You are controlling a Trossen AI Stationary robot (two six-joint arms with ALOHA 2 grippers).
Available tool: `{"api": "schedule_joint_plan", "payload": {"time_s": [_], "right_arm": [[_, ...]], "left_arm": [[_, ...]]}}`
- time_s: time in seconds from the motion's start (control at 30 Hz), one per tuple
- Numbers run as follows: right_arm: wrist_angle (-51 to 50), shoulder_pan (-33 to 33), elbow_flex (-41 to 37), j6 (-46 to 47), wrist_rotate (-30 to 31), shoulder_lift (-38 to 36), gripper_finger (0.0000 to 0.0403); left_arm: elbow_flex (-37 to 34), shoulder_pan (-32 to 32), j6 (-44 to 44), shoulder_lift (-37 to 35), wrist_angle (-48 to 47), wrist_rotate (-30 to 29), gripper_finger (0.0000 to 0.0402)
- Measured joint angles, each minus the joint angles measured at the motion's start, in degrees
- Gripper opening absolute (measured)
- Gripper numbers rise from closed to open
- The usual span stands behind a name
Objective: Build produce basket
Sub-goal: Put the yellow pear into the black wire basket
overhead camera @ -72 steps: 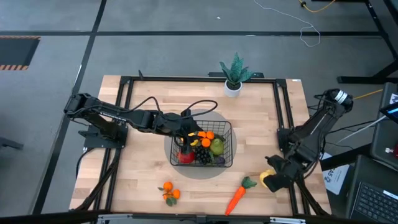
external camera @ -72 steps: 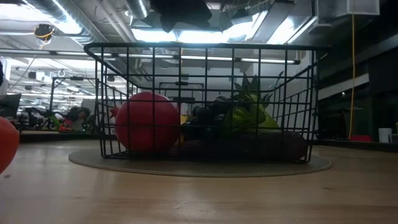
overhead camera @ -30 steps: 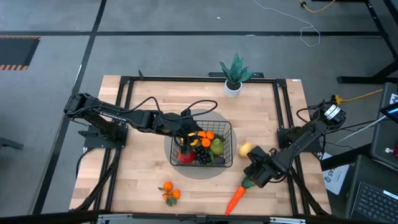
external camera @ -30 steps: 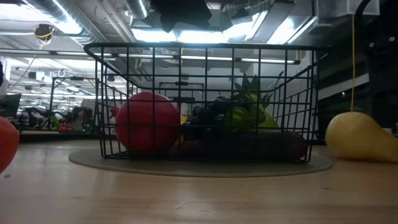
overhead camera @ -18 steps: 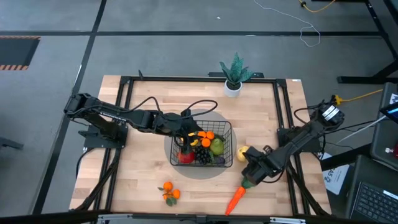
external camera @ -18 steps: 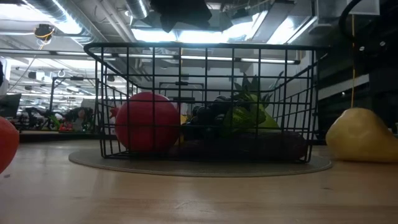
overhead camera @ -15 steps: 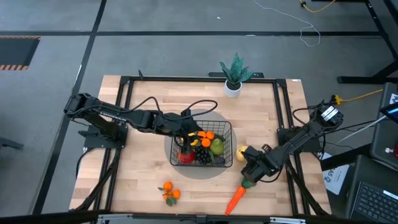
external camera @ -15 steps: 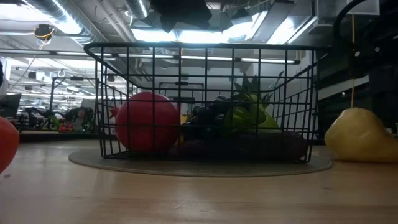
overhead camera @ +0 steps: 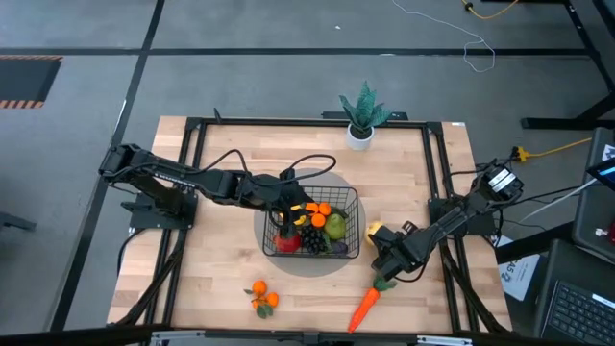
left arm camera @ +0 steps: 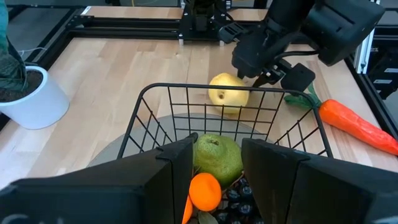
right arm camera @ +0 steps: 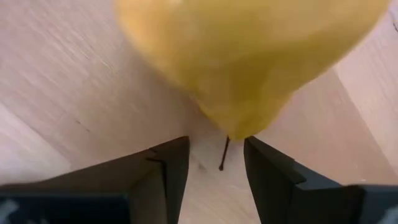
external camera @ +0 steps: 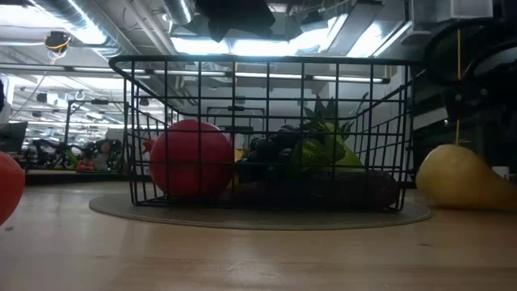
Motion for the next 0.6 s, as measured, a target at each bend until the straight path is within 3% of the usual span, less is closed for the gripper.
{"api": "schedule_joint_plan", "payload": {"time_s": [0.23,0.5,0.6], "right_arm": [[0.14,-0.16,0.0,0.39,-0.83,0.04,0.0129],[0.16,-1.48,-0.07,0.39,-1.87,0.15,0.0018],[0.04,-1.49,-0.09,0.39,-1.75,0.15,0.0008]], "left_arm": [[0.0,0.0,0.0,0.01,-0.02,0.0,0.0124],[0.0,0.0,0.0,0.0,-0.01,0.0,0.0124],[0.0,-0.01,0.0,0.01,-0.01,0.0,0.0124]]}}
